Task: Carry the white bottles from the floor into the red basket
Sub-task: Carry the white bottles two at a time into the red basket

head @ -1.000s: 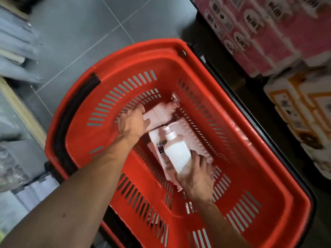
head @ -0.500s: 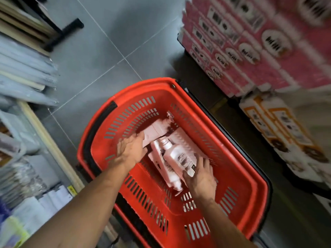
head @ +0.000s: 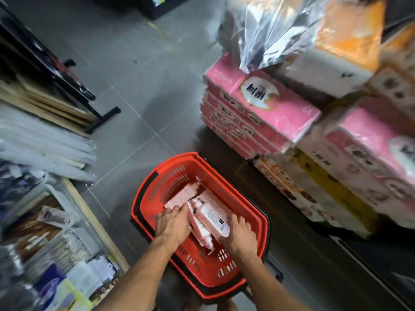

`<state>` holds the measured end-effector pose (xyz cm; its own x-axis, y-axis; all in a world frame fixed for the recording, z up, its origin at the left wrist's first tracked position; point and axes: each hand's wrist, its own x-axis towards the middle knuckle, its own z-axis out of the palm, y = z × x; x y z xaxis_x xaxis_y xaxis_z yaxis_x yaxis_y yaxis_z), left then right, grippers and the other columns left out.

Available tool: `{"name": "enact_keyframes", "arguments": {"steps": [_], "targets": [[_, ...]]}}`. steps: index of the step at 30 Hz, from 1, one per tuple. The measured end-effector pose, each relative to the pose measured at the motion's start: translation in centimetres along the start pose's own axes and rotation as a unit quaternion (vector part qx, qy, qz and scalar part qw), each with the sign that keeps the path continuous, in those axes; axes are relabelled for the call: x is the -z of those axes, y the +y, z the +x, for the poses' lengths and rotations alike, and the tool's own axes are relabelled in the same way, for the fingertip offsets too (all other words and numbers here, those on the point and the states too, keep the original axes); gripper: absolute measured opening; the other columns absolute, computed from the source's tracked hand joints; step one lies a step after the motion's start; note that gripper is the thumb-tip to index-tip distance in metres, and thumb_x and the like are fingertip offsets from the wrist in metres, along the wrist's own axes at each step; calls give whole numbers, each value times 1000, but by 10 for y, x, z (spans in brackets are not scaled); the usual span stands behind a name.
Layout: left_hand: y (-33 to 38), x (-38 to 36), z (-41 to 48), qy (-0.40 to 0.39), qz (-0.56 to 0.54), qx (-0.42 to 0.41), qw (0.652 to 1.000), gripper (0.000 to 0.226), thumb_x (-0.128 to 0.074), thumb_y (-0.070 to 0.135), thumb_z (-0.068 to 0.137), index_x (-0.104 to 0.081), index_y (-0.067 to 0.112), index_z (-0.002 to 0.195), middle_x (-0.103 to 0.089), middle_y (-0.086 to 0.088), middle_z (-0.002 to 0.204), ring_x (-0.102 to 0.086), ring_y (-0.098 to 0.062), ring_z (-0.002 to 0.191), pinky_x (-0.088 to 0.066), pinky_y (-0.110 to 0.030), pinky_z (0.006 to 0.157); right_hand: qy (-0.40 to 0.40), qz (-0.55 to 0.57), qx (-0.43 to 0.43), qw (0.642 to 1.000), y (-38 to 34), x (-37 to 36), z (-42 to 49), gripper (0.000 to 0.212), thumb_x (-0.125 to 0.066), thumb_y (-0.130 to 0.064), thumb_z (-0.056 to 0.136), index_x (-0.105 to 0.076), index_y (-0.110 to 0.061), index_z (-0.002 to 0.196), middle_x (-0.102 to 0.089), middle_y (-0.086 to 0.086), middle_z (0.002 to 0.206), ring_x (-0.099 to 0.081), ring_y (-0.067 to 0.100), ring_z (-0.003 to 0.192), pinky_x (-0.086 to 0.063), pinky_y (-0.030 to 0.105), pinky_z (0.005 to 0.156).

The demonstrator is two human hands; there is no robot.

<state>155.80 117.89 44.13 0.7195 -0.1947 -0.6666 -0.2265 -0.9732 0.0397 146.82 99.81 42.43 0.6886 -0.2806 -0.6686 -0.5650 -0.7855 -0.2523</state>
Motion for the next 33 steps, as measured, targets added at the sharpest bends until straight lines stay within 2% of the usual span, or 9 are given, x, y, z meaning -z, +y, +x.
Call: {"name": "enact_keyframes", "arguments": {"steps": [5,10,17,20,24,29,33], "targets": [[17,59,-72,41,30,-27,998,55,-60,44,93,-39,30,141,-48,3,141,-43,-23,132,-34,-41,108,35,-33,28,998,2,59,-76,65,-70,-43,87,-40,-26,143,-48,1,137,-47,27,127,-42,42,103],[23,93,-119,85,91,-96,988,60,-58,29,95,-32,31,149,-37,5,149,-39,-23,130,-29,-45,112,91,-20,3,996,6,106,-141,59,-68,-38,89,-40,-23,139,-49,3,137,-48,28,127,-45,42,101],[48,126,-158,114,162,-213,957,59,-57,30,93,-34,35,147,-43,7,140,-39,-20,129,-29,-42,108,162,-16,-61,985,14,135,-213,60,-67,-43,88,-43,-23,138,-52,4,131,-51,29,120,-46,43,95],[57,145,-171,128,207,-256,935,59,-59,36,90,-36,34,144,-46,6,138,-43,-21,127,-33,-41,103,185,2,-90,979,18,138,-235,55,-69,-41,86,-46,-24,133,-53,3,128,-52,29,118,-45,43,95],[83,172,-185,155,260,-307,903,61,-58,39,92,-33,31,147,-47,4,140,-44,-22,129,-36,-39,102,221,29,-121,967,30,149,-268,58,-70,-34,86,-46,-23,137,-53,5,130,-51,30,123,-43,44,99],[150,181,-215,185,300,-381,855,64,-59,44,92,-31,31,149,-47,5,140,-44,-21,129,-37,-39,101,264,40,-180,947,74,160,-323,58,-71,-33,88,-45,-20,138,-53,9,133,-50,33,125,-43,46,97],[220,163,-252,213,314,-469,798,67,-59,47,91,-32,29,149,-47,5,142,-45,-21,130,-40,-38,98,284,67,-248,924,131,149,-378,58,-70,-30,88,-43,-18,139,-51,11,134,-49,35,126,-43,48,97]]}}
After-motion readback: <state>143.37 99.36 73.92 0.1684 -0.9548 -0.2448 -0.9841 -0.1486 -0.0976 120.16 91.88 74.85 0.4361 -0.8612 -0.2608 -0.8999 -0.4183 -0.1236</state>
